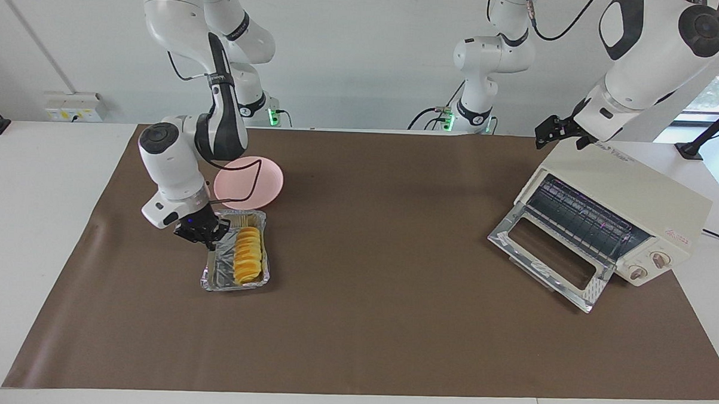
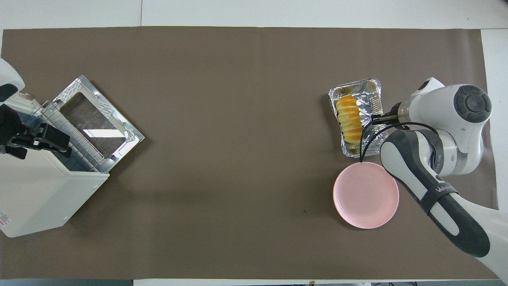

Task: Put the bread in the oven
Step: 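Push the foil tray with the right gripper toward the toaster oven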

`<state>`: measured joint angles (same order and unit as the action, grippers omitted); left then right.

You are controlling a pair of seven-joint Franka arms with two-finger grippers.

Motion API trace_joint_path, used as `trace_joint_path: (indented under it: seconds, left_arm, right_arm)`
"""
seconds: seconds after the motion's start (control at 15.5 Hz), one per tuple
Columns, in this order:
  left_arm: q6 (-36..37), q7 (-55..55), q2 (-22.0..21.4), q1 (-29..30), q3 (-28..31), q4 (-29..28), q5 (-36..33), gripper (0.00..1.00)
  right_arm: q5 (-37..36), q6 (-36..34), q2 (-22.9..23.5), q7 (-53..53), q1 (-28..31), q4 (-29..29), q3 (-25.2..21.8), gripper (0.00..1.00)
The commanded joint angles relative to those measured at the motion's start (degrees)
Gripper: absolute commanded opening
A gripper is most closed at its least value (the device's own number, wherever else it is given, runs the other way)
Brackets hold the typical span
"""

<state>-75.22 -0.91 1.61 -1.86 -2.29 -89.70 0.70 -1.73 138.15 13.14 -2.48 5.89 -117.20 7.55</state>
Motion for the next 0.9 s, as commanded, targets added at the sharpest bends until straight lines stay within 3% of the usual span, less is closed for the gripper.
trace_joint_path:
  seconds: [0.0, 0.32, 0.51, 0.84]
  left_arm:
    - [-0.37, 0.21, -1.26, 0.54, -0.26, -1.18, -0.97, 1.0]
    - [-0.37, 0.21, -1.26, 0.54, -0.35, -1.18, -0.97, 1.0]
    - [-0.37, 0.21, -1.26, 0.54, -0.35, -1.18, -0.97, 1.0]
    - [-0.37, 0.21, -1.26, 0.54, -0.35, -1.18, -0.97, 1.0]
  right_arm:
    - [-0.11, -4.99, 1.27, 2.12, -2.11, 6.88, 0.44, 0.0]
    - [-0.29, -13.85, 3.9, 14.94, -9.4, 16.99, 0.36, 0.0]
    - [0.06, -14.84, 6.09, 19.6, -13.0, 21.56, 0.44, 0.0]
    - [-0.2, -13.44, 16.18, 31.72, -20.2, 31.05, 0.44, 0.0]
